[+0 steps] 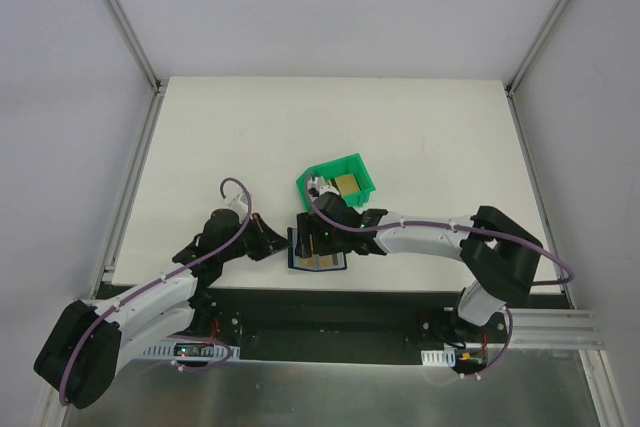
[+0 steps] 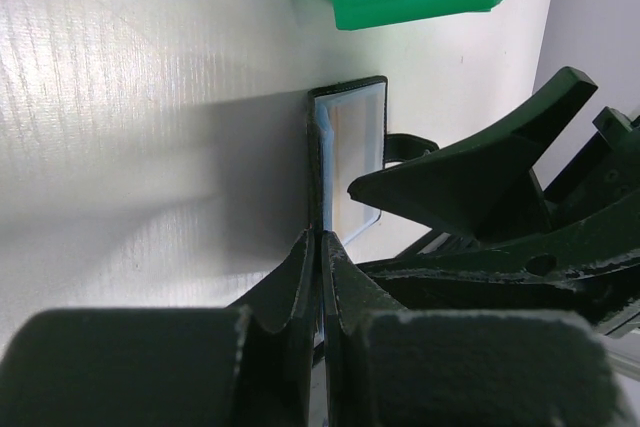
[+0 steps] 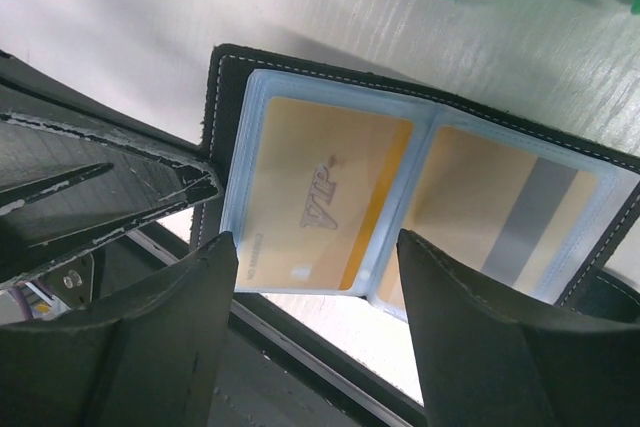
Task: Put the credit cards into the card holder
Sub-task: Insert the credit card into the card holder, then turn over the card slot in the card holder.
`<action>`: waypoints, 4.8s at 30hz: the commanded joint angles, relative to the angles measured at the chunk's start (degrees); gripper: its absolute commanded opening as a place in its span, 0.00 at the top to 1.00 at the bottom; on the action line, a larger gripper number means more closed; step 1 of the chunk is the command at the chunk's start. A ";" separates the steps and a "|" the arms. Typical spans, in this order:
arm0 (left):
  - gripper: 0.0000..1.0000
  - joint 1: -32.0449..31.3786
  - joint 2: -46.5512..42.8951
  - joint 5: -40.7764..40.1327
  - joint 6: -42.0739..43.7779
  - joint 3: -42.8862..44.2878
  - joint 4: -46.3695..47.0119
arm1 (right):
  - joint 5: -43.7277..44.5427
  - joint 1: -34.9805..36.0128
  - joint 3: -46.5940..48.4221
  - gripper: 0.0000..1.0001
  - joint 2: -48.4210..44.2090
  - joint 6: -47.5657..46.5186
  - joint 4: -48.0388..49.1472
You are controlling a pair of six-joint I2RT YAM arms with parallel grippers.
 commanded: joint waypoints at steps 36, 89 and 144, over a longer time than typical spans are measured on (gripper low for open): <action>1.00 0.47 -0.39 0.15 0.98 0.96 0.05 | 7.31 2.06 1.79 0.32 -2.53 -0.21 -1.63; 1.00 0.47 -0.92 0.95 2.91 2.81 -1.44 | 10.29 3.20 10.05 0.36 3.80 -2.58 -12.09; 1.00 0.38 -0.04 1.38 3.35 2.37 -1.00 | 7.40 3.38 8.29 0.36 3.45 -1.44 -6.03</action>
